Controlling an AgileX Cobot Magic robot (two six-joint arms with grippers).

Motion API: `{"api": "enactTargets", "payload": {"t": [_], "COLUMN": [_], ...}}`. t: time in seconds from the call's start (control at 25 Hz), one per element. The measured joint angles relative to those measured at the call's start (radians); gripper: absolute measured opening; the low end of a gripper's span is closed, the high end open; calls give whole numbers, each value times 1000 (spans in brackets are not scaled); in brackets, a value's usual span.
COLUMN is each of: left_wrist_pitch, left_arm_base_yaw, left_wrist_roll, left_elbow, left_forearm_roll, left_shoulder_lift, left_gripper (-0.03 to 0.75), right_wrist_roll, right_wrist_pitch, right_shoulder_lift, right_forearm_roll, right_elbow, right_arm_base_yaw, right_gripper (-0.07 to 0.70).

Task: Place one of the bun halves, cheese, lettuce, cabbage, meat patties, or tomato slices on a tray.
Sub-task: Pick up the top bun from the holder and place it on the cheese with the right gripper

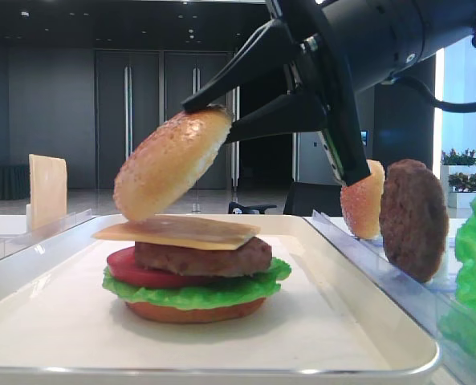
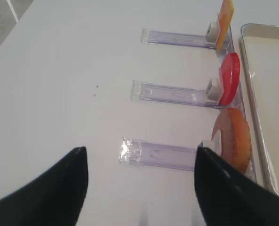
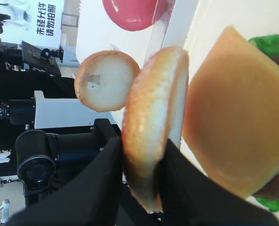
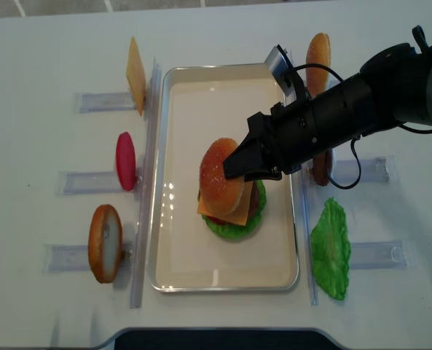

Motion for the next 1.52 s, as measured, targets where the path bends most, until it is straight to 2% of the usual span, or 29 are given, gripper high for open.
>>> {"api": "enactTargets", "payload": {"t": [0.72, 0.8, 0.92, 1.12, 1.32, 1.52], "left_wrist_pitch": [0, 0, 0, 0, 0, 0], "left_arm_base_yaw": [0, 0, 0, 0, 0, 0], "left_wrist_roll": [0, 0, 0, 0, 0, 0], "left_elbow": [0, 0, 0, 0, 0, 0], "left_forearm_roll": [0, 0, 0, 0, 0, 0], "left_shoulder_lift": [0, 0, 0, 0, 0, 0], "left_gripper": [535, 535, 535, 535, 535, 535], "right_wrist_roll": [0, 0, 0, 1, 37, 105], "right_wrist_pitch": [15, 13, -12, -106, -177, -195], "right_shoulder_lift": [32, 32, 27, -39, -114, -169], "right_forearm_roll": [0, -2, -19, -84, -196, -291], "right_elbow": [0, 0, 0, 0, 0, 0], "right_arm_base_yaw": [-5, -5, -5, -9, -11, -13], "right_gripper": [200, 220, 288, 397, 430, 461]}}
